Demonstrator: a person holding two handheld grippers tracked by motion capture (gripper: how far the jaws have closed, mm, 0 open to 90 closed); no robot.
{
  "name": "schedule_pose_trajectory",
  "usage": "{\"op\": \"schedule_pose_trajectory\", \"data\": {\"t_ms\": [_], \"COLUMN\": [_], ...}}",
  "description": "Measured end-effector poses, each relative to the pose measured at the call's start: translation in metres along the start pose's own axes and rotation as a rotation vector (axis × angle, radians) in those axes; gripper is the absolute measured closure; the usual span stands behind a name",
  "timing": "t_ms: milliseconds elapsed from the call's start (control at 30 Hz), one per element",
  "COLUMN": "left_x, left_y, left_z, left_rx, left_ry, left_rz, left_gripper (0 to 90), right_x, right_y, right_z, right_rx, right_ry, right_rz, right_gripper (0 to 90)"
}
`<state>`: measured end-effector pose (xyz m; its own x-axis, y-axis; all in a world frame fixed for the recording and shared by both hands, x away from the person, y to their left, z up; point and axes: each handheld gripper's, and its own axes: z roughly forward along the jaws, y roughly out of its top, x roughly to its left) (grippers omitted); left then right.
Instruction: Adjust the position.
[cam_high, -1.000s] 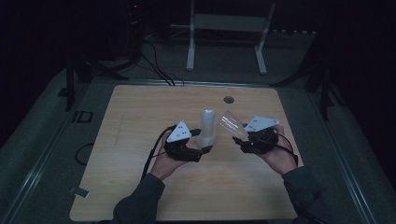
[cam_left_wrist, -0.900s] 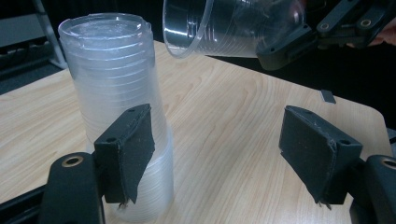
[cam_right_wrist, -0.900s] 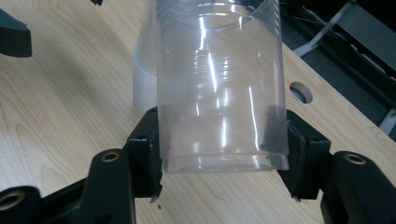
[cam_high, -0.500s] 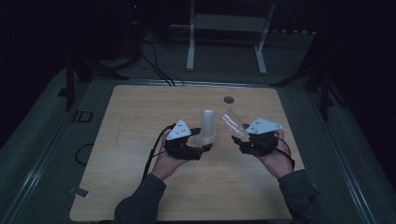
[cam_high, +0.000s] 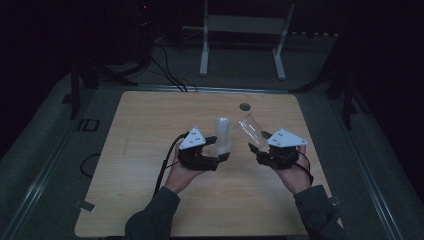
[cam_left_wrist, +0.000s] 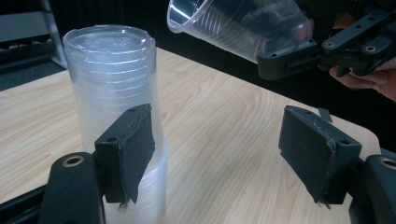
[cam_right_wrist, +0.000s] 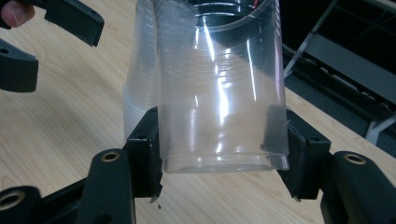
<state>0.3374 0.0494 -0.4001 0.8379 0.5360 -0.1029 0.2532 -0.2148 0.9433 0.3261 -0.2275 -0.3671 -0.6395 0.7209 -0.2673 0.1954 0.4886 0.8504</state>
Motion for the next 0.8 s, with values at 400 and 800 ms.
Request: {"op": "schedule_pose_trajectory", "data": {"t_ms": [400,800], "left_x": [-0.0001,0.0012], "left_y": [0.0022,0.0048], "left_z": [0.0009,0.0014], "left_rx": [-0.024,-0.047], "left_ry": [-0.015,-0.020], "left_rz": [-0.026,-0.057], "left_gripper": [25.9,25.8], "right_x": [0.0017,0.0071], "right_y": [-0.0009,-0.0028], "right_z": [-0.0033,-0.0032], "right_rx": [-0.051,-0.100], "right_ry": [-0.018,-0.028], "right_rz": [0.006,0.024], "right_gripper": [41.3,41.3]}}
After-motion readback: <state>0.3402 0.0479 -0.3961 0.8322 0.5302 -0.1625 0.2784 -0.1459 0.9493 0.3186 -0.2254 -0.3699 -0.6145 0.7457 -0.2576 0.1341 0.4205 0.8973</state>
